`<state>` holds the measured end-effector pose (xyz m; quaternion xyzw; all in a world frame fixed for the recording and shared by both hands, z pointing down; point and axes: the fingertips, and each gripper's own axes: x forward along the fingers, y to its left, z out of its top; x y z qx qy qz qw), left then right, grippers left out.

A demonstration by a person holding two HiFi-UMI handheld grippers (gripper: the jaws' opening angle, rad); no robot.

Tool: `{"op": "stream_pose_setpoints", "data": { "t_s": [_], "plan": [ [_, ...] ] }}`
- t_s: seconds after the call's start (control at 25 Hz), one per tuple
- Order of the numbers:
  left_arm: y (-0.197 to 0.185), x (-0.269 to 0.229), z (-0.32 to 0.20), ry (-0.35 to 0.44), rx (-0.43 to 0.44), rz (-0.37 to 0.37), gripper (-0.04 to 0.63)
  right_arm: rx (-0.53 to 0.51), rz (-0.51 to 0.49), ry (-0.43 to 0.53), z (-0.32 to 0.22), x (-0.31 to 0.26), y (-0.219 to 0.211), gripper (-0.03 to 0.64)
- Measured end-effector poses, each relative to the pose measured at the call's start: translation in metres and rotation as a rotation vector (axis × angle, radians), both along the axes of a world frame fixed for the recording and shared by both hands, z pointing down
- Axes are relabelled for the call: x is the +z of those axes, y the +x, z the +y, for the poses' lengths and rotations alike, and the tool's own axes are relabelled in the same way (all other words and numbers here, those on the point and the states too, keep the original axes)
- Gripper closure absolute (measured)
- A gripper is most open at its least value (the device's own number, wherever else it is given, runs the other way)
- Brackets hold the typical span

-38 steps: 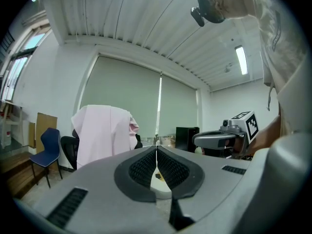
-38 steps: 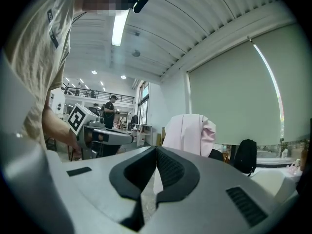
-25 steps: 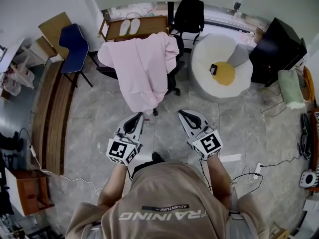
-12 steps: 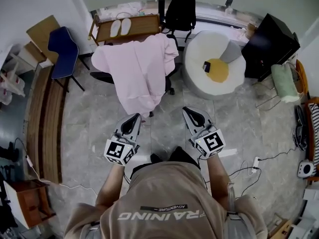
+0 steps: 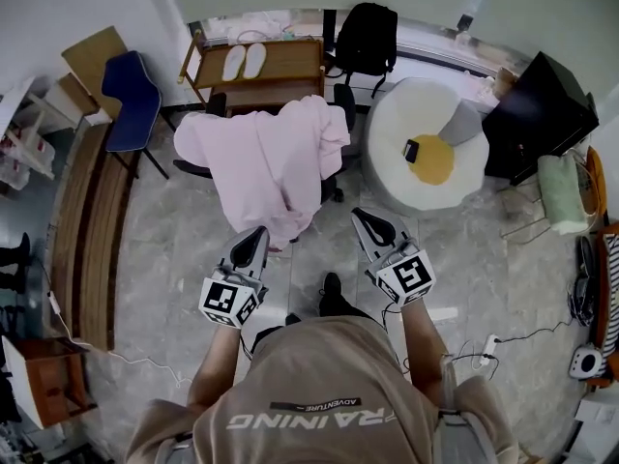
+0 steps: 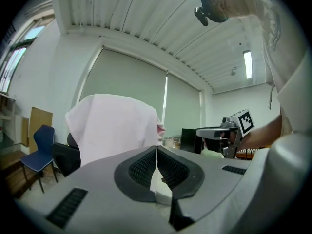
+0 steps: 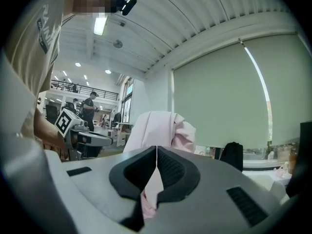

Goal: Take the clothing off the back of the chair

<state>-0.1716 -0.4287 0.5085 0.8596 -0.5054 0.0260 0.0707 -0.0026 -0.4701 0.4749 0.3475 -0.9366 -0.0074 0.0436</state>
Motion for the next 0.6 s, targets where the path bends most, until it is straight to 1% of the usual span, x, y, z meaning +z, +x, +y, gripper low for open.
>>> {"op": "stream_pose_setpoints", "data": {
  "t_s": [0.12, 0.28, 0.6],
  "plan": [
    [0.002, -0.008, -0.026, 0.016, -0.025, -0.006, 0.58, -0.038, -0.005, 0.026, -0.036, -0.011, -0.002, 0.584],
    [0.01, -0.01, -0.052, 0.024, -0.068, -0.011, 0.579, -0.092, -0.012, 0.032, -0.072, -0.011, 0.001, 0.584],
    [0.02, -0.01, -0.079, 0.035, -0.149, -0.021, 0.58, -0.179, -0.027, 0.026, -0.124, -0.008, 0.005, 0.583]
  ]
}}
